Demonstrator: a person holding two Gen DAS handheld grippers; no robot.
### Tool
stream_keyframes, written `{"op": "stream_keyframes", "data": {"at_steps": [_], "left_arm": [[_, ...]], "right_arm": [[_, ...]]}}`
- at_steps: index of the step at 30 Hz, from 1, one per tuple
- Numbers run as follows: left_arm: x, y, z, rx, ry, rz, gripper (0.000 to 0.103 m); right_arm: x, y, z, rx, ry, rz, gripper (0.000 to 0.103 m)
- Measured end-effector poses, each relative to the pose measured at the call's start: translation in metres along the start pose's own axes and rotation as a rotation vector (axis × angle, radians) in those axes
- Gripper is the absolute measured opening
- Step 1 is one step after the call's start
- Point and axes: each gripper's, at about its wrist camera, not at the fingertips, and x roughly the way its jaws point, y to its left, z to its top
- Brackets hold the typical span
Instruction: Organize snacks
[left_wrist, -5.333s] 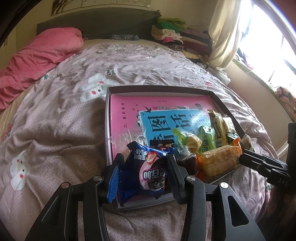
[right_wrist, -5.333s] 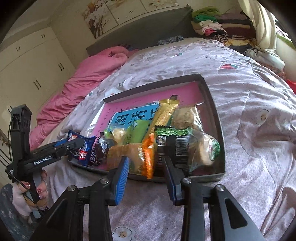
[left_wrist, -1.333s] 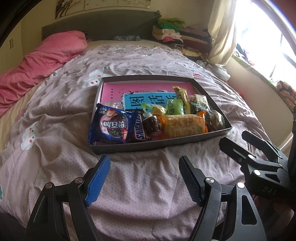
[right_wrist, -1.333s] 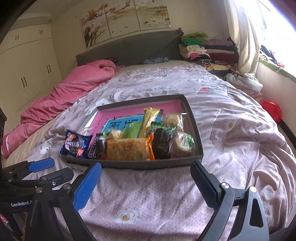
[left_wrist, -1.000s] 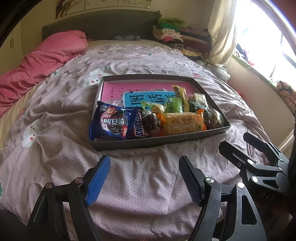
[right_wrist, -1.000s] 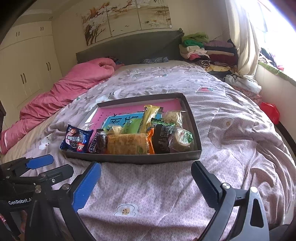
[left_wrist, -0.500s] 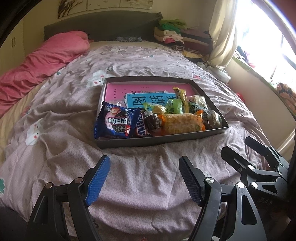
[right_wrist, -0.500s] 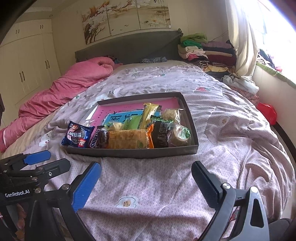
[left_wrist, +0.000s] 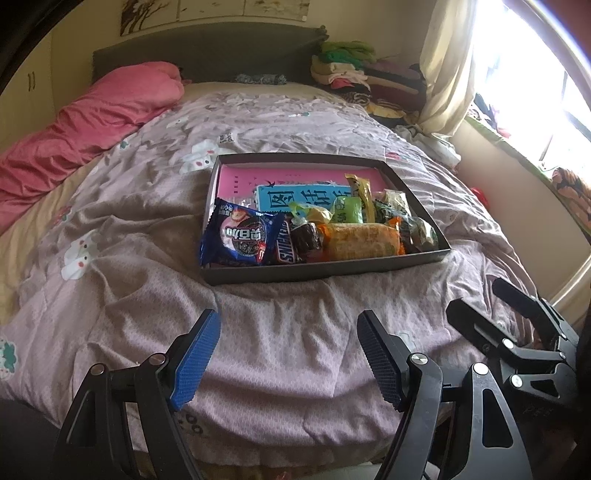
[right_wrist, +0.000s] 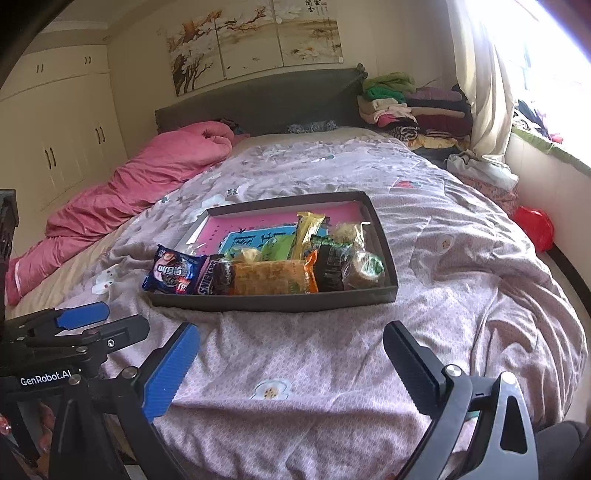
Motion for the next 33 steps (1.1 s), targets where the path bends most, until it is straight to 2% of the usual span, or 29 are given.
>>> {"op": "stream_keyframes", "data": {"at_steps": [6,11,23,33], "left_arm": [[-0.007,-0.001,-0.005,0.001,-0.003,0.006,0.078],[-0.009,-0.001,-0.010,0.001,0.003,0.017,0.078],[0.000,0.002,-0.010,0.009,-0.009,0.025,0.078],[0.011,0.009,-0.010,-0.013,0.014,0.035,0.078]], "right_arm": [[-0.005,0.004,-0.010,0.004,0.034,0.006,0.101],[-0.011,0.008,-0.013,-0.014,0.021,-0.011,0.101],[0.004,0.003,-0.015,-0.015,0.050,-0.020,0.102],[0.015,-0.003,-0.017,-0.006,0.075,-0.035,0.102]]}}
